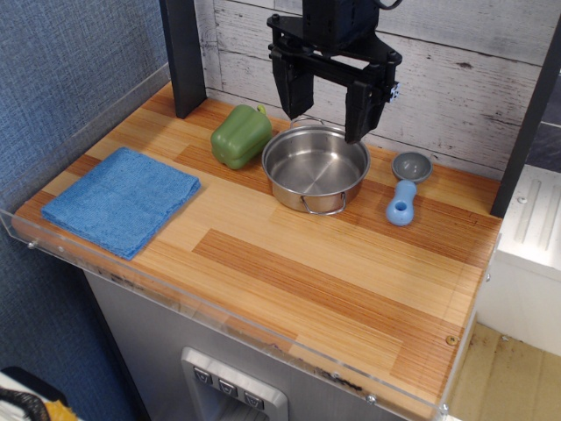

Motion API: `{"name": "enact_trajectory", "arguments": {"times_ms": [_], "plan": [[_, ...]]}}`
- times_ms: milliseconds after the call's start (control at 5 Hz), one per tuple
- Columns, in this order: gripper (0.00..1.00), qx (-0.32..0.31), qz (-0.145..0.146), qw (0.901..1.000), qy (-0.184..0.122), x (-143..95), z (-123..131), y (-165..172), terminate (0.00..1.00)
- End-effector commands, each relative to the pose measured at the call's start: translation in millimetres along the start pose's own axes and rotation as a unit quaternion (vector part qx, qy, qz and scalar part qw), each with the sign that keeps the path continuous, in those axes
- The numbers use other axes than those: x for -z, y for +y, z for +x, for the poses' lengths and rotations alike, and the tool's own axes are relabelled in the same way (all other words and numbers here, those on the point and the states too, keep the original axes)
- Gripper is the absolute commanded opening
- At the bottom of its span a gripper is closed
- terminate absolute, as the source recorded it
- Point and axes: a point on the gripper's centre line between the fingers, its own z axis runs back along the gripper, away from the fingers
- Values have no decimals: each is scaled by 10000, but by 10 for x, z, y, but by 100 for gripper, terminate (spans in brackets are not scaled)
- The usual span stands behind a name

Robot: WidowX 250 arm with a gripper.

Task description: Pick up the blue cloth and move it to the center right of the table in front of the silver pot.

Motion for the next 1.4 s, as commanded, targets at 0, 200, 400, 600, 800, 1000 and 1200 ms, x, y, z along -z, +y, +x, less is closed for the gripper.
{"name": "enact_trajectory", "arguments": {"times_ms": [0, 200, 400, 600, 800, 1000, 1200], "plan": [[100, 0, 0, 10000, 0, 0, 0, 0, 0], [100, -181, -17, 9998, 94, 24, -159, 99, 0], [100, -276, 26, 9991, 318, 68, -276, 200, 0], [100, -240, 188, 9990, 312, 3, -592, 483, 0], [100, -112, 378, 9987, 332, -47, -929, 907, 0], [100, -475, 356, 9972, 463, 59, -1139, 1294, 0], [100, -1160, 359, 9907, 605, 267, -1258, 1629, 0]]}}
